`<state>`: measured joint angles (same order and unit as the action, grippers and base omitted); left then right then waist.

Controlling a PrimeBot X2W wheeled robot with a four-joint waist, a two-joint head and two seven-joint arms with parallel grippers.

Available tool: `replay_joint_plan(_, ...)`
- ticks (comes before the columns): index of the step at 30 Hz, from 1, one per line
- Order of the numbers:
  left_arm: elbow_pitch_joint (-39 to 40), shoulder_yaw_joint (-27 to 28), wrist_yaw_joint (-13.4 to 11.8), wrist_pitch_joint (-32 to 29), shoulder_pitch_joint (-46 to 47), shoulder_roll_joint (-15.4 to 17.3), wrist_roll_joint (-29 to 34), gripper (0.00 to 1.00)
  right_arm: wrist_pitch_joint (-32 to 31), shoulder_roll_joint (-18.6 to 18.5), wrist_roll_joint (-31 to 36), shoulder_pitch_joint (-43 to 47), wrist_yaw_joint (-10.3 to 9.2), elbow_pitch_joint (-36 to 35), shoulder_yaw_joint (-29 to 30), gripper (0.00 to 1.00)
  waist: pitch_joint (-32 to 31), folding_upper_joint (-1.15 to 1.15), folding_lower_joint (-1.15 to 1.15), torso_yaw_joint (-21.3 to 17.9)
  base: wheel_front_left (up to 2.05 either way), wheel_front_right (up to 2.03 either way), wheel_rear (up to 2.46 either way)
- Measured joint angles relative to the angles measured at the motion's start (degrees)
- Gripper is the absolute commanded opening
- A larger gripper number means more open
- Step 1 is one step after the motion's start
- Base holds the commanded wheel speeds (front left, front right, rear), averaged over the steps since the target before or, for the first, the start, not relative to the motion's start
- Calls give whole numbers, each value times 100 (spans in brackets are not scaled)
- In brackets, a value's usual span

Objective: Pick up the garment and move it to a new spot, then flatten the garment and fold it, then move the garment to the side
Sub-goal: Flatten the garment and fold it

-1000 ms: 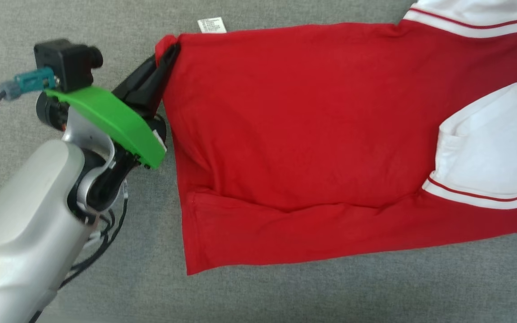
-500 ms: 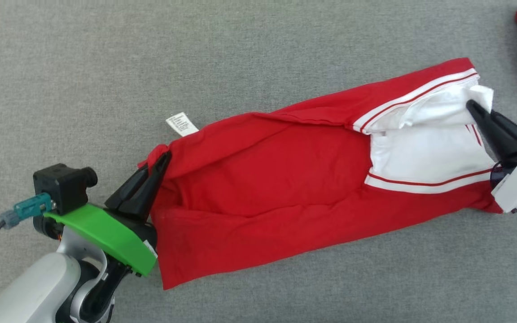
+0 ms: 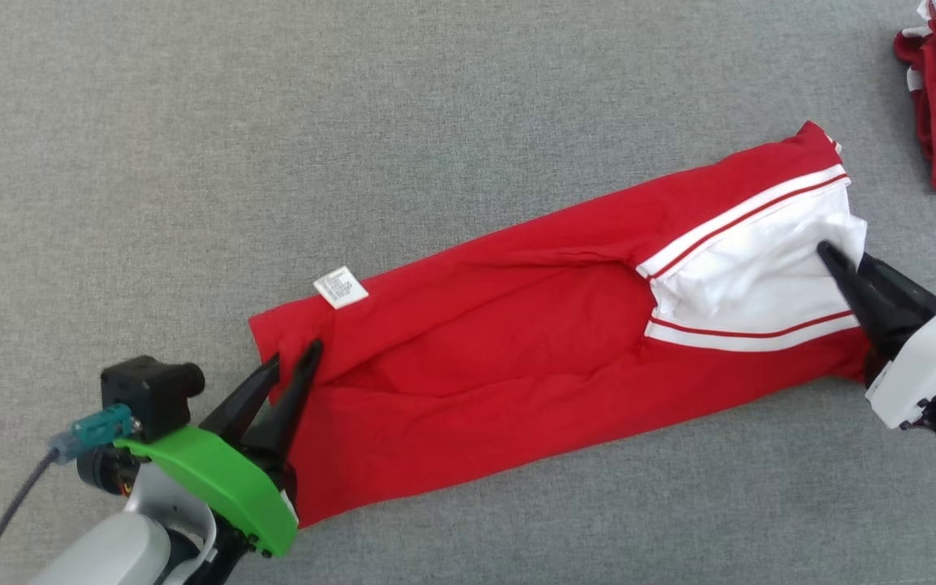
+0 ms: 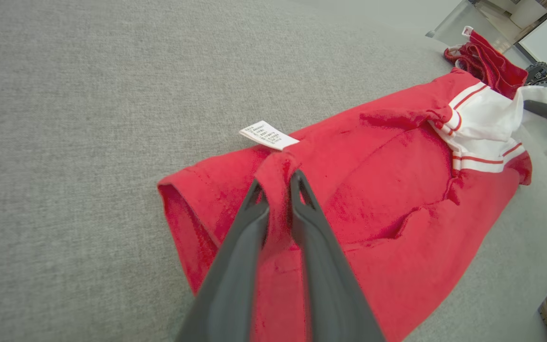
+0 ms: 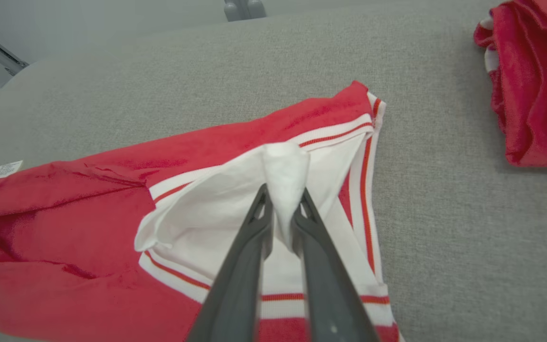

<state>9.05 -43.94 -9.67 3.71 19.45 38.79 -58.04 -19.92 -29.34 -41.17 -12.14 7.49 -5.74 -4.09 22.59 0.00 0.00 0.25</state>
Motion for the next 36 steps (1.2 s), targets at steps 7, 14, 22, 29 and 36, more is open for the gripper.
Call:
replay_joint_plan(7,-749,-216,-500,203,-426,7,398,100,-352,-183,-80,456,0,-30,-60,100,-139,0,0,-15,0,0,0)
replay_joint_plan(14,-813,647,-1308,1099,-758,-353,655,100,-723,-129,160,471,-1,11,804,100,-190,0,0,77,0,0,0)
replay_joint_plan(22,-360,1809,-1212,1132,-1280,-1691,2470,100,-1311,31,1077,-183,0,871,472,100,-100,0,0,401,0,0,0)
replay_joint_plan(29,-425,2650,-339,1133,-1642,-2717,3321,100,-1625,-79,1305,-413,-3,1433,142,100,-108,0,0,710,0,0,0)
replay_joint_plan(36,-641,3214,441,1133,-1825,-3375,3839,100,-1488,-65,530,-603,-29,1706,-413,100,-219,0,0,837,0,0,0)
